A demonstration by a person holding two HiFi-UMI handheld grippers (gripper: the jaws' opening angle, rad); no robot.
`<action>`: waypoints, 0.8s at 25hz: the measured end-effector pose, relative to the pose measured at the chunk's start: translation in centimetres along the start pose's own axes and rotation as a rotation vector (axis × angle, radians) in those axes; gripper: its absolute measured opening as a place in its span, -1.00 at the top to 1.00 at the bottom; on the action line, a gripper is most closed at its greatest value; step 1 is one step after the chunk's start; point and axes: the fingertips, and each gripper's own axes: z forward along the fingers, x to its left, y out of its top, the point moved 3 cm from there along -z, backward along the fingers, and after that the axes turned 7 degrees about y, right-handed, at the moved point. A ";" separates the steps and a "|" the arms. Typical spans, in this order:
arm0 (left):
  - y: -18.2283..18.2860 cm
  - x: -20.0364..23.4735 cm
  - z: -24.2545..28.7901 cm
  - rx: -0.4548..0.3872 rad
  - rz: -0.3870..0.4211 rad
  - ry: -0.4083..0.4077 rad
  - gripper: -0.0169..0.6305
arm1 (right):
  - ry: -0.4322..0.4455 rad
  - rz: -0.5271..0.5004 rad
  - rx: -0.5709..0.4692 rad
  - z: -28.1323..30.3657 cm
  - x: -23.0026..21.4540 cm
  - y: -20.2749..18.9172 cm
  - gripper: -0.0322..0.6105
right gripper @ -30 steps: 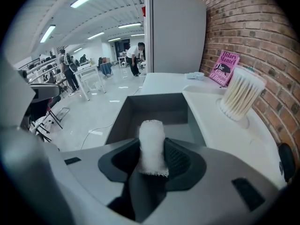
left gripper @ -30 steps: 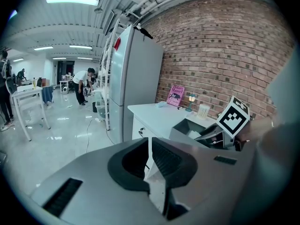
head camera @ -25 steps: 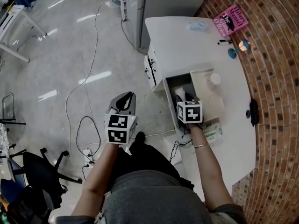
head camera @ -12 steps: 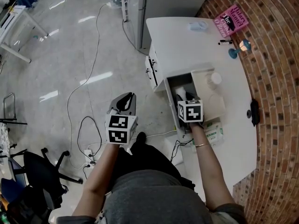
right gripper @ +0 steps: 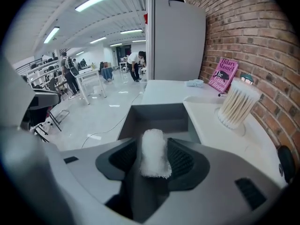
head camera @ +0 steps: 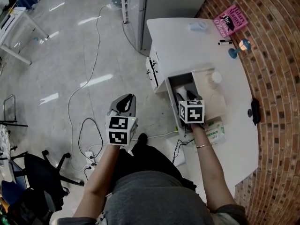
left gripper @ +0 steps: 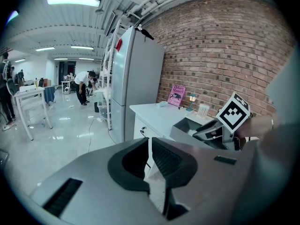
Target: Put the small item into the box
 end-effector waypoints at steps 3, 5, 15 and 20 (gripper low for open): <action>0.1 -0.1 -0.1 -0.004 0.003 -0.003 0.83 | -0.009 0.004 -0.030 -0.7 0.1 0.5 0.26; 0.1 -0.2 -0.2 -0.007 0.005 -0.006 0.83 | -0.015 0.009 -0.056 -1.3 0.1 1.0 0.28; 0.7 -0.5 -0.7 -0.030 0.020 -0.028 0.83 | -0.048 0.036 -0.232 -6.0 1.3 3.6 0.51; 0.8 -1.0 -1.0 -0.039 0.029 -0.051 0.83 | -0.059 0.059 -0.319 -8.8 2.4 4.2 0.55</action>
